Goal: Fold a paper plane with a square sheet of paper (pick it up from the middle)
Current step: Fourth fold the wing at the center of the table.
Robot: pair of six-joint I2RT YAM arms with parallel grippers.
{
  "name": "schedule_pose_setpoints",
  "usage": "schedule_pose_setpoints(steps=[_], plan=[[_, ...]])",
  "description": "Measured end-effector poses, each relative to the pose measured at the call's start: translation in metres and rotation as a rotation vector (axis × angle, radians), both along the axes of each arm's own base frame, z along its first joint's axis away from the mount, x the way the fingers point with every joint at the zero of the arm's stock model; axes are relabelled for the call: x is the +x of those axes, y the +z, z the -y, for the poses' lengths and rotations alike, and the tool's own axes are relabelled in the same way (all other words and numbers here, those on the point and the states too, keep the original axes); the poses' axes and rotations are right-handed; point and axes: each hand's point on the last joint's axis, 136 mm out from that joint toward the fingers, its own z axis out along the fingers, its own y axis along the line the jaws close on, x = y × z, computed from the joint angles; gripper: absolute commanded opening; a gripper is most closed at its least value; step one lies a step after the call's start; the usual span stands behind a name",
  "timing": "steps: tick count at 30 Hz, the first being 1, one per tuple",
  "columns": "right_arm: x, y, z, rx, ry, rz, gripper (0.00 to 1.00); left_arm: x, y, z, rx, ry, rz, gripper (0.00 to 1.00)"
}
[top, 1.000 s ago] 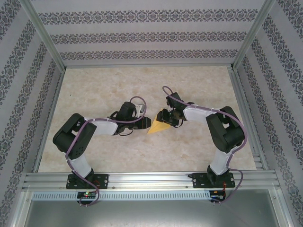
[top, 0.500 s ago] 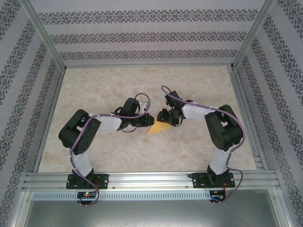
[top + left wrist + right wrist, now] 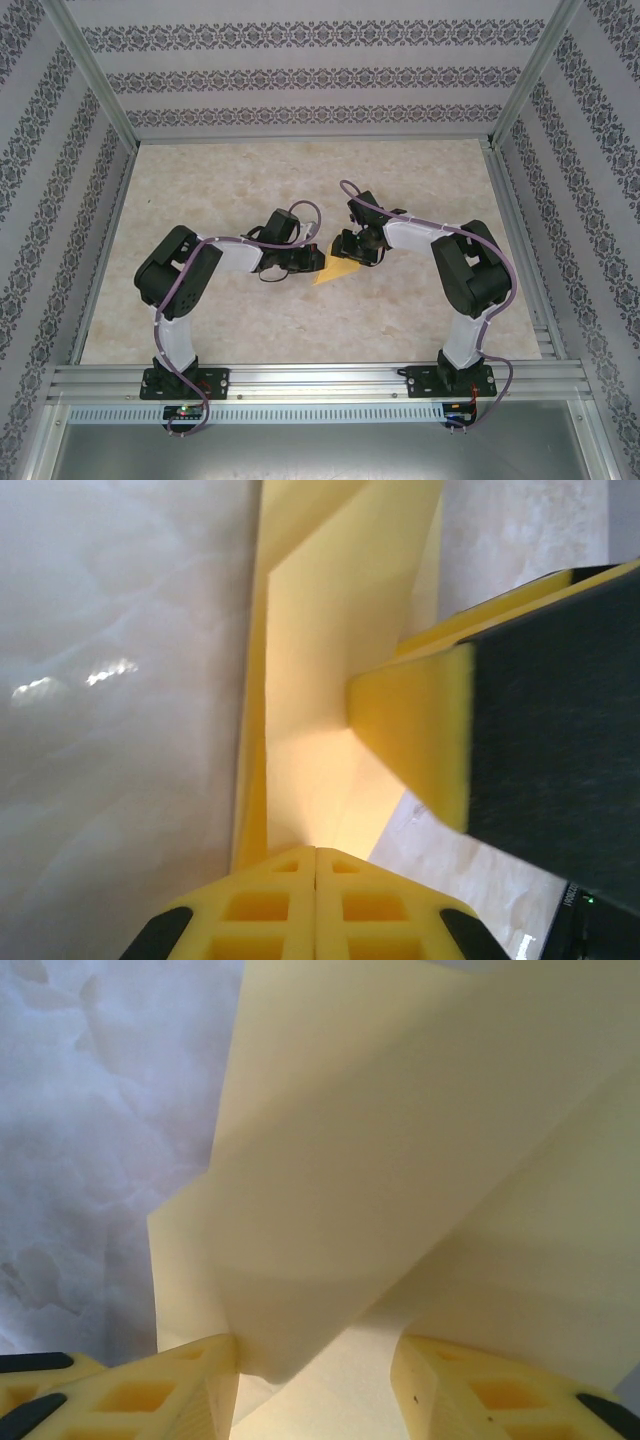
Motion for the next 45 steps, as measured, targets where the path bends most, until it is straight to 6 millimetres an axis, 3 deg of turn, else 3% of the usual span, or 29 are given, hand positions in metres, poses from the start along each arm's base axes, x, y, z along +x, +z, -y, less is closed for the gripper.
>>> schedule_pose_setpoints(steps=[16,24,32,45], plan=[[0.000,-0.002,0.002,-0.009,-0.031,-0.036,0.42,0.000,-0.005,0.000,0.017,-0.006,-0.018,0.11],[0.002,-0.002,0.003,0.010,-0.082,-0.045,0.42,-0.005,0.012,0.000,-0.010,-0.017,0.018,0.17],[0.003,-0.003,0.004,0.031,-0.128,-0.065,0.41,-0.019,0.015,0.007,-0.011,-0.049,0.021,0.17],[0.003,0.002,0.003,0.064,-0.119,-0.041,0.43,-0.015,0.007,0.001,0.038,-0.033,0.041,0.13]])
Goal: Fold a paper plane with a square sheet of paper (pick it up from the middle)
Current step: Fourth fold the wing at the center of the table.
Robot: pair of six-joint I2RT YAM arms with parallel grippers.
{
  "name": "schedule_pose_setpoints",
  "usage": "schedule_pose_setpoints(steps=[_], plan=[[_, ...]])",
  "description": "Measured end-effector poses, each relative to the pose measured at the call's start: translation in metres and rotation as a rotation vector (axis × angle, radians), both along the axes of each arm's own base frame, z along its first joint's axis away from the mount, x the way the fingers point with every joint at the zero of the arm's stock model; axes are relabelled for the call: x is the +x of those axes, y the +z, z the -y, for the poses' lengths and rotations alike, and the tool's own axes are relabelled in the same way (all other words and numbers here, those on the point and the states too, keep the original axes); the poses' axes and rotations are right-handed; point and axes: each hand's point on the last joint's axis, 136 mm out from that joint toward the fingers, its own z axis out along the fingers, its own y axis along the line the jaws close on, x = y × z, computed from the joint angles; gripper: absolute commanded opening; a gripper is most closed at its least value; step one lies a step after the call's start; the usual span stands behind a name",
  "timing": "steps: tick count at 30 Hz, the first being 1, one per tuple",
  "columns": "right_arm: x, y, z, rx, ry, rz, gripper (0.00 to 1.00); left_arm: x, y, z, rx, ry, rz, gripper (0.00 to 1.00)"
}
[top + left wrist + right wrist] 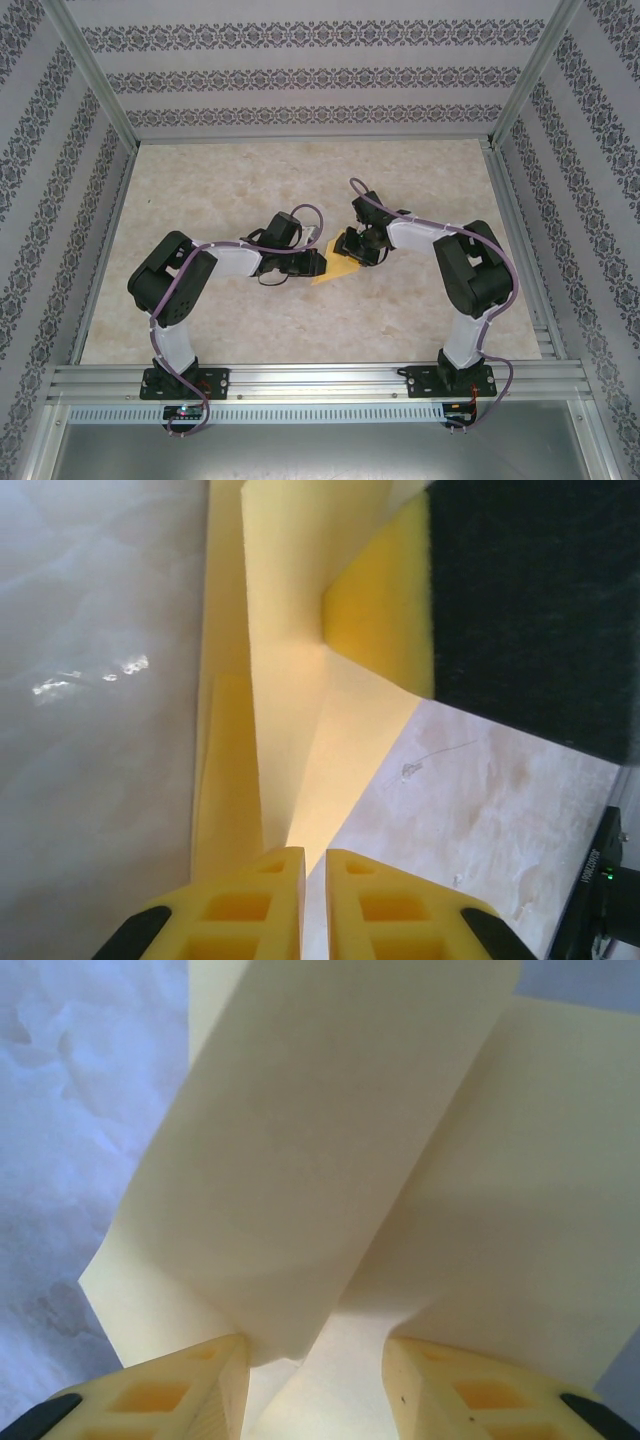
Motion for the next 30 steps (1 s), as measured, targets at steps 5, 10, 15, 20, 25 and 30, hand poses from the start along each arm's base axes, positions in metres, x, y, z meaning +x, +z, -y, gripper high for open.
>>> schedule_pose_setpoints(steps=[5,10,15,20,25,30], plan=[[-0.010,0.005,0.005,-0.008,0.040,0.017,0.45,0.002,-0.001,-0.001,0.014,0.003,0.007,0.13],[-0.016,0.015,0.002,0.015,0.082,0.032,0.49,0.003,-0.001,-0.002,0.022,0.006,0.011,0.13],[-0.016,0.016,0.001,0.022,0.094,0.035,0.50,0.004,-0.001,-0.003,0.028,0.008,0.015,0.13],[-0.015,0.012,0.000,0.019,0.090,0.028,0.51,0.006,0.001,-0.001,0.026,0.008,0.023,0.13],[-0.012,0.006,-0.001,0.016,0.077,0.011,0.51,0.010,0.006,0.001,0.021,0.006,0.037,0.13],[-0.008,0.004,0.000,0.006,0.053,0.012,0.49,0.014,0.008,0.001,0.031,0.006,0.055,0.14]])
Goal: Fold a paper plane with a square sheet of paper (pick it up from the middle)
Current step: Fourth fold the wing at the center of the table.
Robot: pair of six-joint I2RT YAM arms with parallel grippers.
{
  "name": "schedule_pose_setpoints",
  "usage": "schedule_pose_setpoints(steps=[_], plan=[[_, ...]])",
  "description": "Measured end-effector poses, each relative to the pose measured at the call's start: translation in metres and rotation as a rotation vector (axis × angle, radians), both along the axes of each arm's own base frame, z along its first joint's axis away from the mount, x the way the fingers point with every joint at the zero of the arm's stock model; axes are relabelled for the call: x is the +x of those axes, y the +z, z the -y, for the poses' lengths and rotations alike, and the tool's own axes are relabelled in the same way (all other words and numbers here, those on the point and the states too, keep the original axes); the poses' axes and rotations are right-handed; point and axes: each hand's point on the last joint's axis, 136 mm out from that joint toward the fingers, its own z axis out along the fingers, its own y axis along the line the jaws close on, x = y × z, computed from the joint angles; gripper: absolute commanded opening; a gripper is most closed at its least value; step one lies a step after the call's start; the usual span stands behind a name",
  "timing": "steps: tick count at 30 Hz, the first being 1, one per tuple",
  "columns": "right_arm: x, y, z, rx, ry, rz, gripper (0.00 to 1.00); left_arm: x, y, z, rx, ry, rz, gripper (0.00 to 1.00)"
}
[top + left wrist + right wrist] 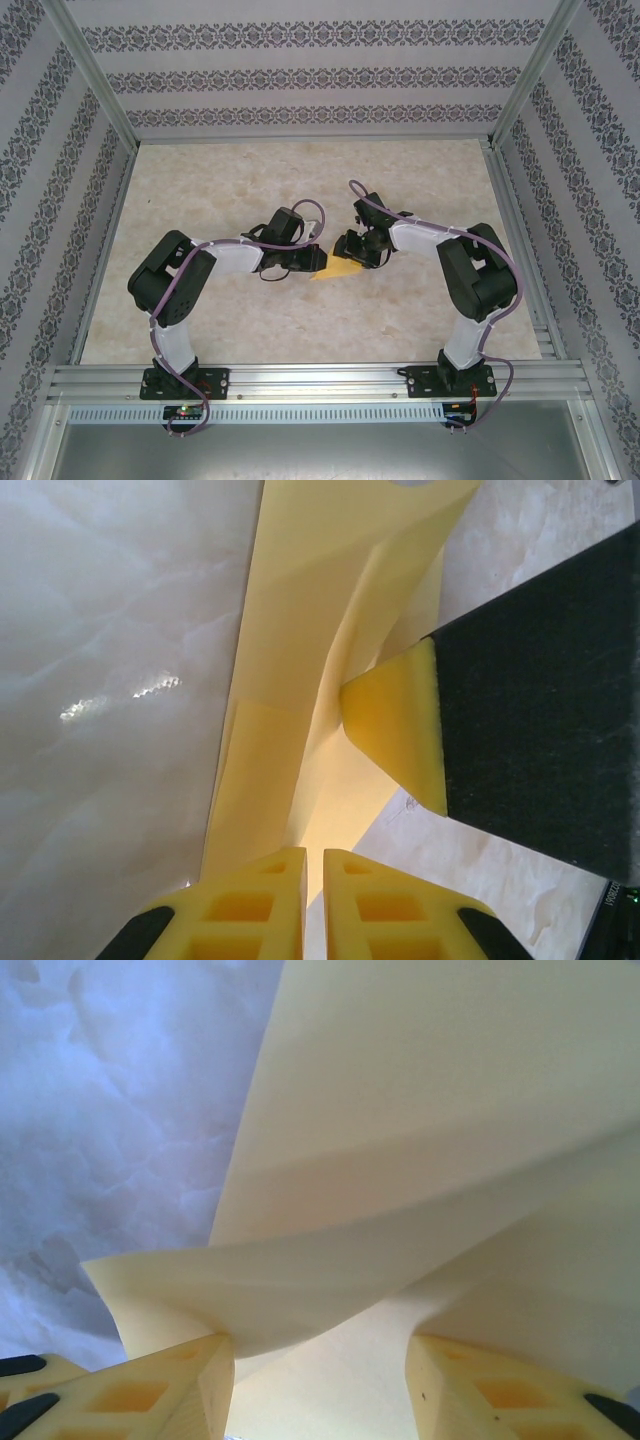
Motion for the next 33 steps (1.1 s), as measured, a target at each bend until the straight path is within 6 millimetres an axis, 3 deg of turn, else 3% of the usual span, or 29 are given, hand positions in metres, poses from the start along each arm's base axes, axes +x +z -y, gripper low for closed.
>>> schedule_pose_setpoints(steps=[19,33], plan=[[0.002,-0.005,0.002,-0.027,-0.090,-0.059,0.48,-0.012,0.005,0.007,-0.046,-0.049,0.012,0.19],[0.001,-0.006,0.004,-0.041,-0.095,-0.070,0.45,-0.003,-0.010,-0.002,0.022,0.003,0.023,0.12]])
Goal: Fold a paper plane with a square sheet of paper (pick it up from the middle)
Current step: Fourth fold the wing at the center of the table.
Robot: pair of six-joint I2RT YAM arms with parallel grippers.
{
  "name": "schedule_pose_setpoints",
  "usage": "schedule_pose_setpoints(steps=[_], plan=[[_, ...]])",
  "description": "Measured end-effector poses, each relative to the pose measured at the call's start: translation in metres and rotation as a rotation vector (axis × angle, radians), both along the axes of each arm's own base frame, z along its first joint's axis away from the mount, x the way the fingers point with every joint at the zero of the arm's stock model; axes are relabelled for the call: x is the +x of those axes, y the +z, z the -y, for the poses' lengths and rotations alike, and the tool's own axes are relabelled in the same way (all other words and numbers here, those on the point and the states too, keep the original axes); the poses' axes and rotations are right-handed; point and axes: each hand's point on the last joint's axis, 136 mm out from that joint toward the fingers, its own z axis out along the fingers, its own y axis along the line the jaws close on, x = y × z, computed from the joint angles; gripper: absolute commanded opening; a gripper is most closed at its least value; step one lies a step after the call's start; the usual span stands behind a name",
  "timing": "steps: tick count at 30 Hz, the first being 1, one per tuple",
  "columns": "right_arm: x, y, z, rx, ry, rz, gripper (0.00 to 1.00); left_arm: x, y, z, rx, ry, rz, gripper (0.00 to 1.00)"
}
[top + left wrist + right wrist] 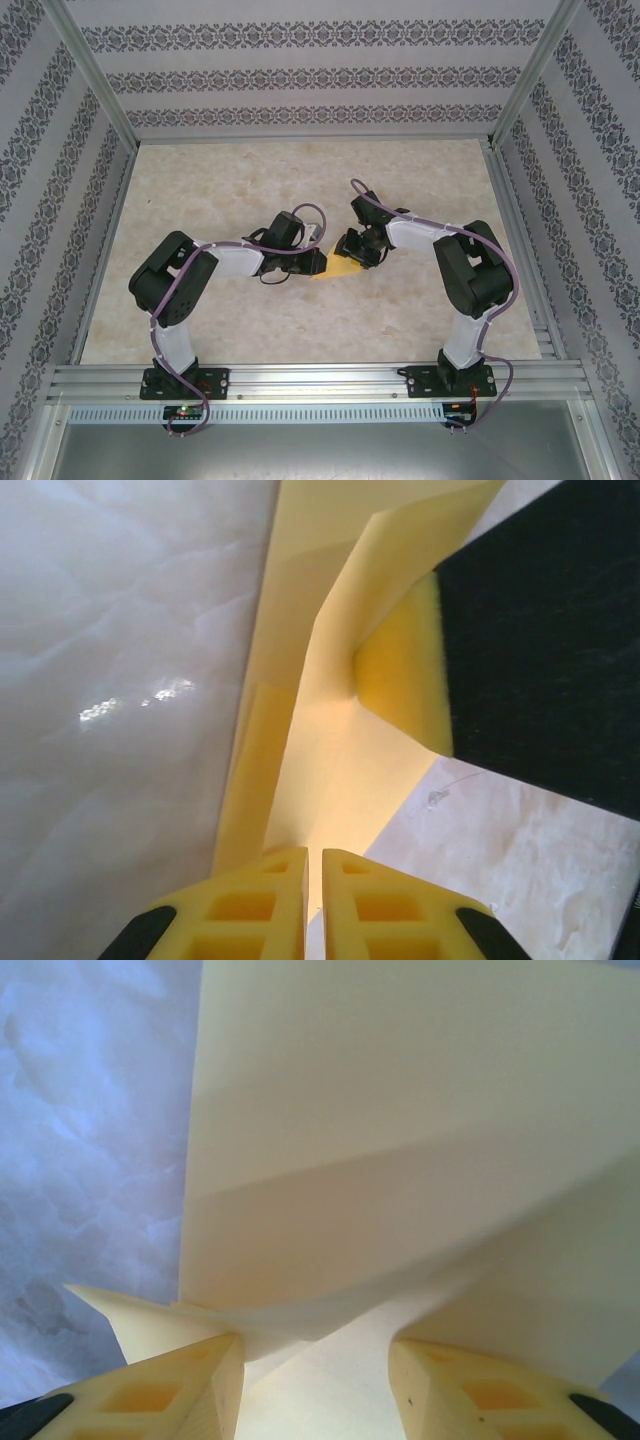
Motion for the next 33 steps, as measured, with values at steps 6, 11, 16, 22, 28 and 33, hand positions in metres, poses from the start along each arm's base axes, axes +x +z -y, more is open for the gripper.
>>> schedule_pose_setpoints(steps=[6,11,16,22,28,33], plan=[[0.000,-0.001,0.001,-0.009,-0.002,-0.007,0.43,0.001,-0.005,-0.001,0.014,0.006,-0.007,0.11],[0.000,-0.002,0.002,-0.014,-0.003,-0.012,0.43,0.001,-0.005,-0.001,0.017,0.006,-0.011,0.11],[0.000,0.002,-0.001,0.015,0.006,0.010,0.47,0.000,-0.006,-0.001,0.018,0.003,-0.017,0.11],[0.002,0.011,-0.003,0.034,0.037,0.053,0.50,0.000,-0.010,-0.001,0.024,-0.004,-0.025,0.11],[0.010,0.029,-0.001,0.050,0.047,0.109,0.51,-0.001,-0.012,-0.001,0.028,-0.007,-0.025,0.11],[0.017,0.036,0.001,0.052,0.036,0.119,0.52,-0.001,-0.012,-0.001,0.029,-0.010,-0.023,0.11]])
